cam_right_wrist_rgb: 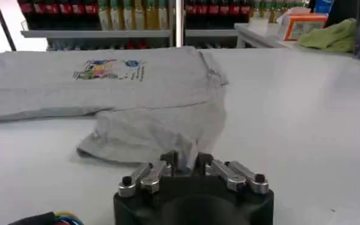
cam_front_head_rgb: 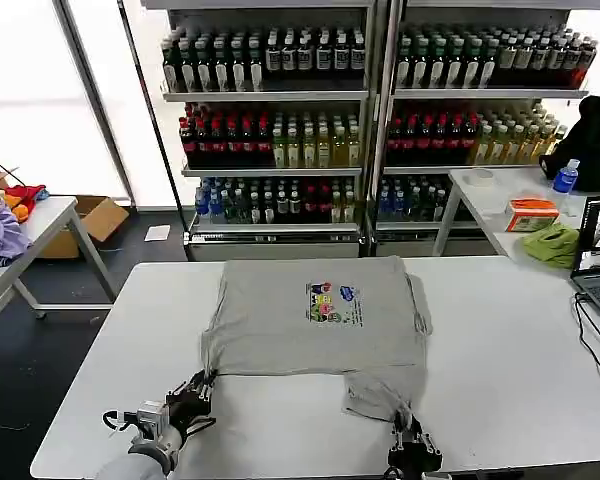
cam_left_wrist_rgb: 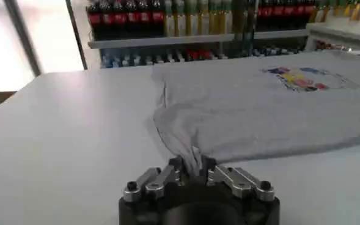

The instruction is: Fold and organize the clothes.

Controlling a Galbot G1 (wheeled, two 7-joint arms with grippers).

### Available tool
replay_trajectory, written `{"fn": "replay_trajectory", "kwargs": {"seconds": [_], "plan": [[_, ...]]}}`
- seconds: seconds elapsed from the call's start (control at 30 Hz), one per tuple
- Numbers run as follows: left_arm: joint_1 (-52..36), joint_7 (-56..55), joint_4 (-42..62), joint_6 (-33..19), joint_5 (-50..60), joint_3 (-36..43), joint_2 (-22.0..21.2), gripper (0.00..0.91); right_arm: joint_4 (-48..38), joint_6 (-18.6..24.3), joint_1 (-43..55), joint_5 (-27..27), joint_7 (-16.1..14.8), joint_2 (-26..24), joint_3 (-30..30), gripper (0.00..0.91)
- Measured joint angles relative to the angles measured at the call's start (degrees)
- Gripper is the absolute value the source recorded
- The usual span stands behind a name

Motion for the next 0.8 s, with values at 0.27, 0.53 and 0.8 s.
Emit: {"fn": "replay_trajectory", "kwargs": {"seconds": [0.27,0.53,0.8], "plan": [[-0.9,0.0,0.5,0.0,-0.1,-0.3,-0.8,0.0,0.1,0.6,0.9,0.3,-0.8,-0.4,0.8,0.0],[-1.6,-0.2,-0.7,-2.2,-1.1,-0.1,-2.1,0.0,1.8,1.5,2.4,0.2,-2.5,-0.7,3.3,0.0],[-3.8,-0.8,-1.7,-5.4,-2.3,0.3,-2.6,0.0,2.8,2.0,5.9,-0.1,-4.4,-1.2,5.7,0.0]]}}
